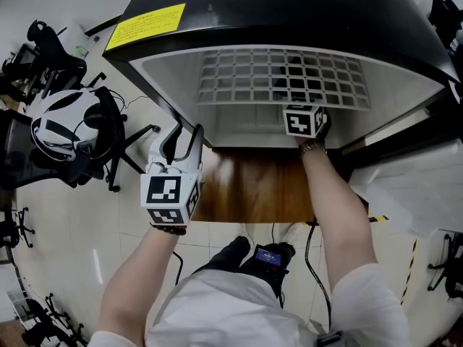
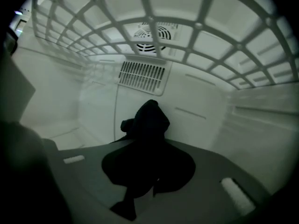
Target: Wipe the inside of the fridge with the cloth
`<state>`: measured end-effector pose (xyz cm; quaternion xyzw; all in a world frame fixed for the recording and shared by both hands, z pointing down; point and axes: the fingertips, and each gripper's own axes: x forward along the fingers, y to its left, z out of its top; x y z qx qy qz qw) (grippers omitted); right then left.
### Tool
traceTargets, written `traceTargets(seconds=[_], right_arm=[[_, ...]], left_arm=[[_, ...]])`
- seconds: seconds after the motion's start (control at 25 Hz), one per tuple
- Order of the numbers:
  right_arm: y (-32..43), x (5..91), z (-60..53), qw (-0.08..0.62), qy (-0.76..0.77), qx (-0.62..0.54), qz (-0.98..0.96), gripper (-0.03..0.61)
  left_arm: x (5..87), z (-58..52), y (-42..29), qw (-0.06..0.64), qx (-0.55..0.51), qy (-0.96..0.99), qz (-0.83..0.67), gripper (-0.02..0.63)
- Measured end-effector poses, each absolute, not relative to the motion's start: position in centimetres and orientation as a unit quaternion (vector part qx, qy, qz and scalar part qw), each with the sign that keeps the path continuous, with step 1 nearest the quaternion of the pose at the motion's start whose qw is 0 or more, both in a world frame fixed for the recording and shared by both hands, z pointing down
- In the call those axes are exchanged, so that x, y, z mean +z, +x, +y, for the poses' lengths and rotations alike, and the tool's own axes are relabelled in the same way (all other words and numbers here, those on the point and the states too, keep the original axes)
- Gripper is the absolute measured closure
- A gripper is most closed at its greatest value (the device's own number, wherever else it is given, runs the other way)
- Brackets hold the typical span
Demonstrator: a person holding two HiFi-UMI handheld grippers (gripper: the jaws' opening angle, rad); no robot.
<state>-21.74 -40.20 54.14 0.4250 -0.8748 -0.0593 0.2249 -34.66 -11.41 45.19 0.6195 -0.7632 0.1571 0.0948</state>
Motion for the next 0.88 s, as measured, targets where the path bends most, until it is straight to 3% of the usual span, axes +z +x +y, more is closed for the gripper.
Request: traceTargets(seconds=[0.88], right_arm=[[-16.0,55.2,-43.4,0.227,0.515,0.004,-0.827,0.522]], left_arm=[[45.0,-11.8,-34.5,0.094,0.157,0.620,-0.763,0.468]])
